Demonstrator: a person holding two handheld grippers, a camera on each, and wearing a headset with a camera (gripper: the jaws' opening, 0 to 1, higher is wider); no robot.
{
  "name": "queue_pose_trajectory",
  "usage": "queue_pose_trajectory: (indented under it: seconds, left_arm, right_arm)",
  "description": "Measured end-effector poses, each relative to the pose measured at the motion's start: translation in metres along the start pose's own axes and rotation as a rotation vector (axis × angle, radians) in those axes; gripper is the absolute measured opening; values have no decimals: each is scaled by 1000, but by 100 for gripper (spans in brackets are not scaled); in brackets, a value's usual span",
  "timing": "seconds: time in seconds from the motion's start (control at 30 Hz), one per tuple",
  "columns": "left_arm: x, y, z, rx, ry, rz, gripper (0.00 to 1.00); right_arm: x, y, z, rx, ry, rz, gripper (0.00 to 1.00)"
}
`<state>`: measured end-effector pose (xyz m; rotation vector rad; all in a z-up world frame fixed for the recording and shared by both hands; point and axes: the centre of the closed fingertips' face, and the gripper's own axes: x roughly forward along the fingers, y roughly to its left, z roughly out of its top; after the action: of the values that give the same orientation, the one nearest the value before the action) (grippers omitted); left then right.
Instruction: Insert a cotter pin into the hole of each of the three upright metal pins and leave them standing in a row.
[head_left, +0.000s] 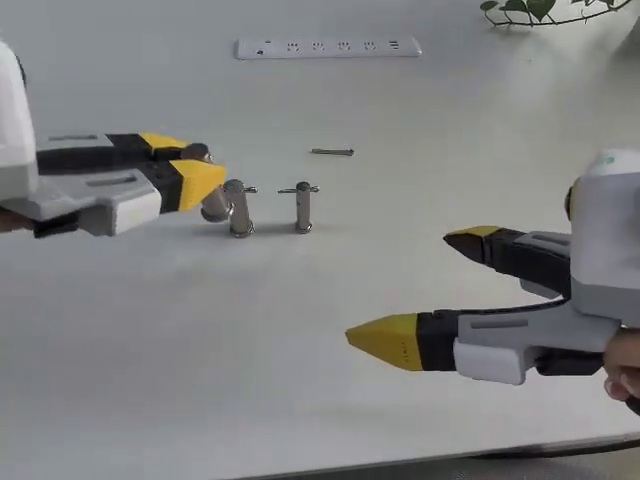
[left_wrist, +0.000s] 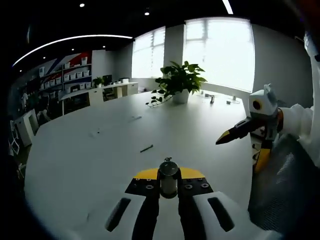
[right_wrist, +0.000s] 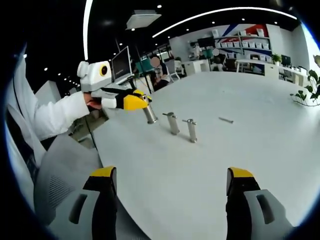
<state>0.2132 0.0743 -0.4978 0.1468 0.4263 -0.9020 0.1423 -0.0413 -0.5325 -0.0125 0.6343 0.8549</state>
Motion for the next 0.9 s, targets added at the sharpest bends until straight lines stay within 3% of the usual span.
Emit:
queue_pose_trajectory:
  seconds: [0.1, 0.2, 0.4, 0.77, 0.9]
  left_arm:
    - [12, -16, -11, 29, 35, -29, 10]
    - [22, -24, -20, 44, 54, -45, 10]
    - [37, -28, -37, 66, 80, -55, 11]
    - [48, -35, -49, 108, 84, -57, 11]
    - [49, -37, -48, 78, 72, -62, 11]
  right_arm:
    - [0, 0, -2, -3, 11, 0, 89]
    - [0, 1, -3, -4, 13, 0, 89]
    - [1, 1, -6, -2, 24, 3, 89]
    - [3, 3, -8, -2, 39, 13, 88]
    - [4, 4, -8, -1, 41, 17, 88]
